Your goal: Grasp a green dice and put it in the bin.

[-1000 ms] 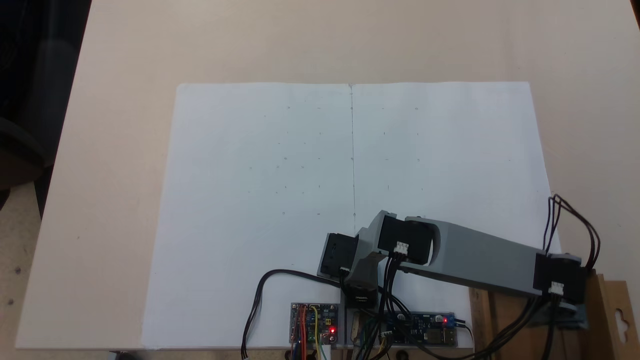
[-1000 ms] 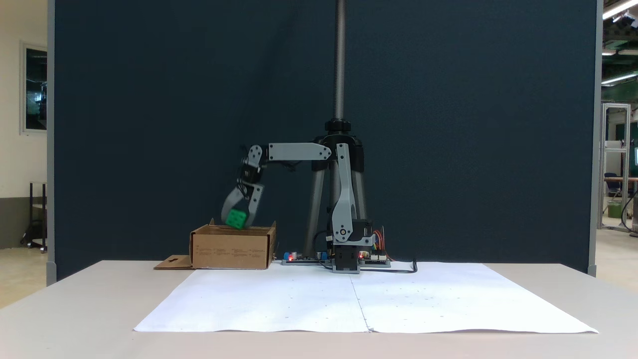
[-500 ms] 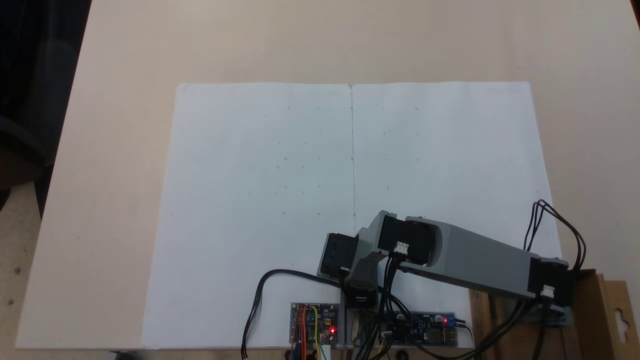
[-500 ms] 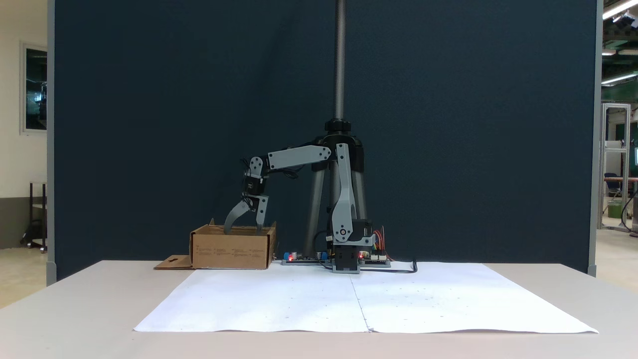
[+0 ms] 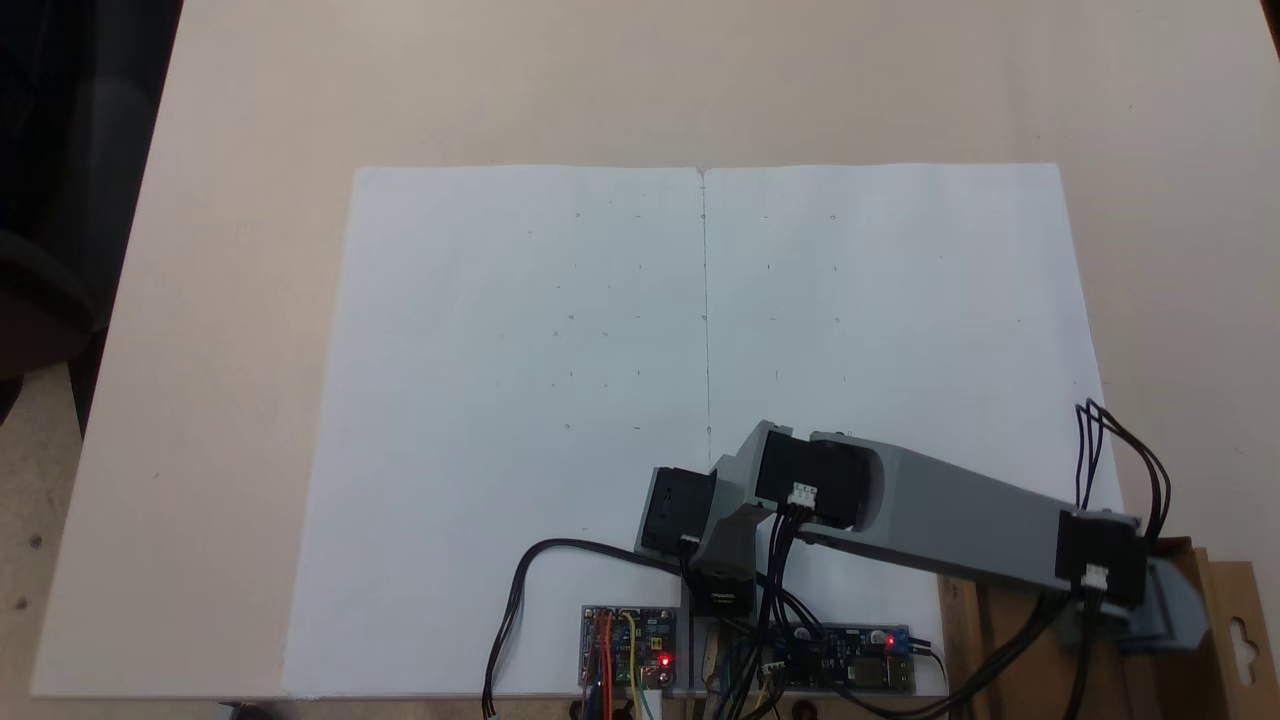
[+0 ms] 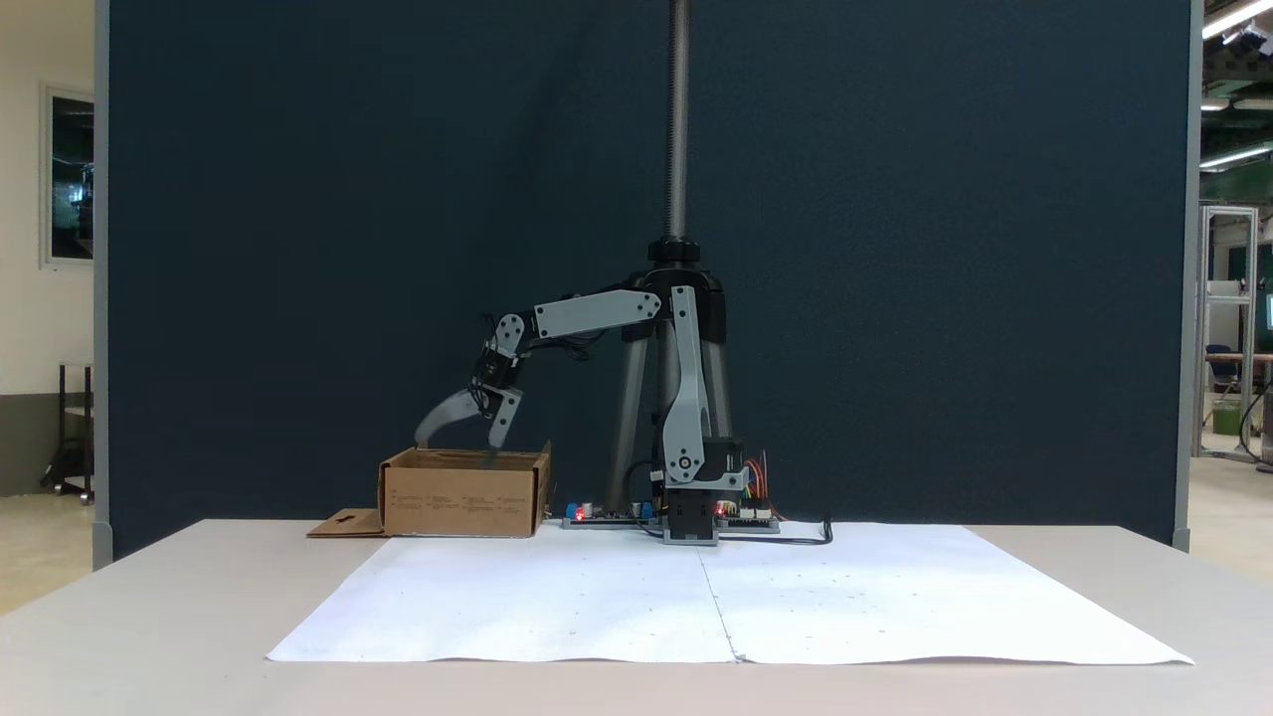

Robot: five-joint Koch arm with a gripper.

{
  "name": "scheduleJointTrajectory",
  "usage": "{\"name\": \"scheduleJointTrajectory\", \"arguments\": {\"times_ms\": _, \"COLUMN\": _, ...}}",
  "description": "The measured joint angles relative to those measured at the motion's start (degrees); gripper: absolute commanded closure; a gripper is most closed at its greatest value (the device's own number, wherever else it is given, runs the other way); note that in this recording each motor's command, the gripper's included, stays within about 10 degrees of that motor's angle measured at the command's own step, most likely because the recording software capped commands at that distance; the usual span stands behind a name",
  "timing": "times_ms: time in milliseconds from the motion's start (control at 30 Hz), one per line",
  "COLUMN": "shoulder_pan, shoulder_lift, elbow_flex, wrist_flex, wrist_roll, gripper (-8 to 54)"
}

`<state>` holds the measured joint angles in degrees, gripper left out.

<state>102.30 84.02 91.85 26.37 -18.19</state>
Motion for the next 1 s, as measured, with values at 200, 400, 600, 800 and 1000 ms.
{"name": "scheduleJointTrajectory", "arguments": {"times_ms": 200, "shoulder_pan": -10.20, "shoulder_lift": 7.47, "elbow_flex": -0.53, "wrist_flex": -9.58, "wrist_roll": 4.39, "gripper": 3.3}}
{"name": "scheduleJointTrajectory", "arguments": {"times_ms": 400, "shoulder_pan": -21.80, "shoulder_lift": 13.36, "elbow_flex": -1.23, "wrist_flex": -13.36, "wrist_roll": 12.22, "gripper": 1.9}}
{"name": "scheduleJointTrajectory", "arguments": {"times_ms": 600, "shoulder_pan": -34.72, "shoulder_lift": 17.05, "elbow_flex": -1.23, "wrist_flex": -18.90, "wrist_roll": 18.46, "gripper": 1.3}}
{"name": "scheduleJointTrajectory", "arguments": {"times_ms": 800, "shoulder_pan": -52.65, "shoulder_lift": 19.16, "elbow_flex": -1.05, "wrist_flex": -19.60, "wrist_roll": 18.90, "gripper": 1.3}}
{"name": "scheduleJointTrajectory", "arguments": {"times_ms": 1000, "shoulder_pan": -68.47, "shoulder_lift": 19.69, "elbow_flex": 3.69, "wrist_flex": -19.60, "wrist_roll": 18.90, "gripper": 1.3}}
